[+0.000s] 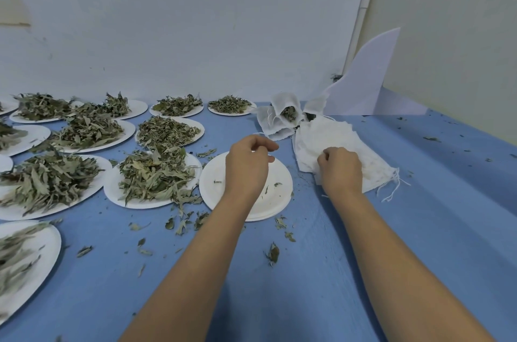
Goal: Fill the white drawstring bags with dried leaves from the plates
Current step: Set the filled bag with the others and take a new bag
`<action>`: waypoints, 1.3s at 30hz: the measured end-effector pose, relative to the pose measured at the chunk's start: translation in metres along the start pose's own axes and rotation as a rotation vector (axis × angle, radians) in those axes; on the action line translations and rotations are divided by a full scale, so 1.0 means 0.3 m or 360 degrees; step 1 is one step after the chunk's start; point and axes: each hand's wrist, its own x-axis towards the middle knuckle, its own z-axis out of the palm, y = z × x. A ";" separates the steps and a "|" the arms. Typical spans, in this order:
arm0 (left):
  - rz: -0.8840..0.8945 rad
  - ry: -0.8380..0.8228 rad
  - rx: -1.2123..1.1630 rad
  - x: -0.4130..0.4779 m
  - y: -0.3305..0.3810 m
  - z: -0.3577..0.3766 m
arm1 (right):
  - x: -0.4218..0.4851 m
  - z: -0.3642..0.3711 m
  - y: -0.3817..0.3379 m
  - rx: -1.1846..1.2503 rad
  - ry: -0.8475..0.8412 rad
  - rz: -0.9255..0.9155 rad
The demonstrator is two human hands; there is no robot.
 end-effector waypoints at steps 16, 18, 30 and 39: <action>-0.0280 0.0051 -0.0568 0.009 0.008 -0.011 | -0.080 -0.009 -0.125 0.0331 0.0867 -0.1544; -0.0271 0.0094 -0.0579 0.017 0.009 -0.023 | -0.092 0.001 -0.122 0.0340 0.0721 -0.1447; -0.0309 0.0518 -0.0934 0.085 0.059 -0.186 | -0.061 0.014 -0.052 0.0614 0.0181 -0.0273; -0.0412 0.0430 -0.0888 0.089 0.049 -0.182 | -0.079 -0.061 -0.218 0.1749 -0.0524 0.0384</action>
